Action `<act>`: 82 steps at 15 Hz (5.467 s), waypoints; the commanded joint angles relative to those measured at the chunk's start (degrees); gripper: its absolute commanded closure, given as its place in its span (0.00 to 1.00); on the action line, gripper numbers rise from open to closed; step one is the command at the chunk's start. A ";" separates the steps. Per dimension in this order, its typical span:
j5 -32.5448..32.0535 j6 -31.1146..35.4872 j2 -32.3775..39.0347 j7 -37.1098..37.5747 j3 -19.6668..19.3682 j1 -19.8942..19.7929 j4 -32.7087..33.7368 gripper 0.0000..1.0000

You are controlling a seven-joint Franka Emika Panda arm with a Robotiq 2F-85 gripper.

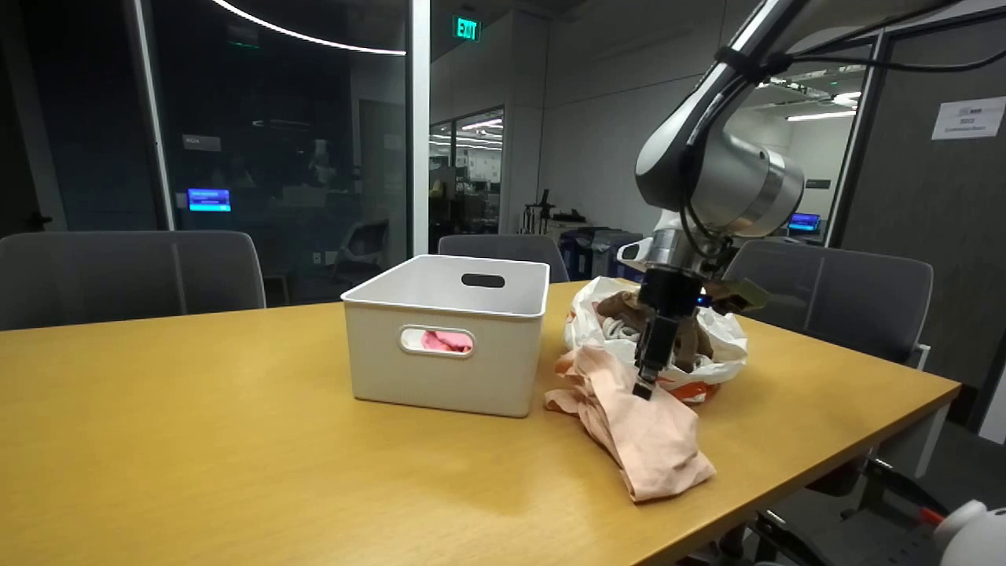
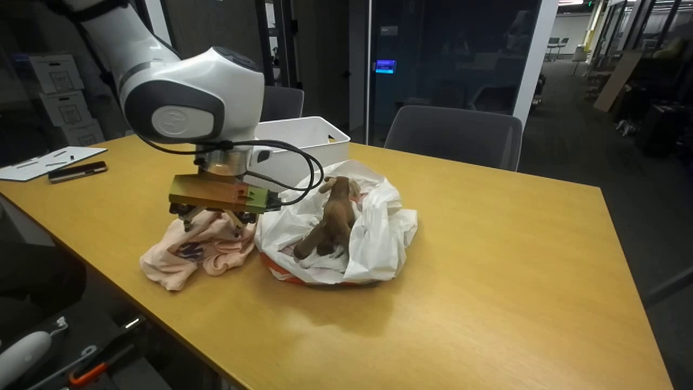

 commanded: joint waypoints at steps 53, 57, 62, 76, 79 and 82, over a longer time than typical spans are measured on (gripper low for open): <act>-89.59 6.33 -10.09 75.03 4.19 -17.16 4.64 0.95; -88.30 11.13 -4.78 71.78 3.72 -19.88 5.71 0.95; -87.72 17.93 2.86 67.31 2.26 -21.10 8.85 0.95; -55.92 21.29 11.28 38.38 4.92 -24.37 12.05 0.95; -53.41 20.05 10.59 36.41 5.40 -24.54 11.47 0.49; -50.21 19.70 9.20 34.08 6.77 -24.93 10.26 0.37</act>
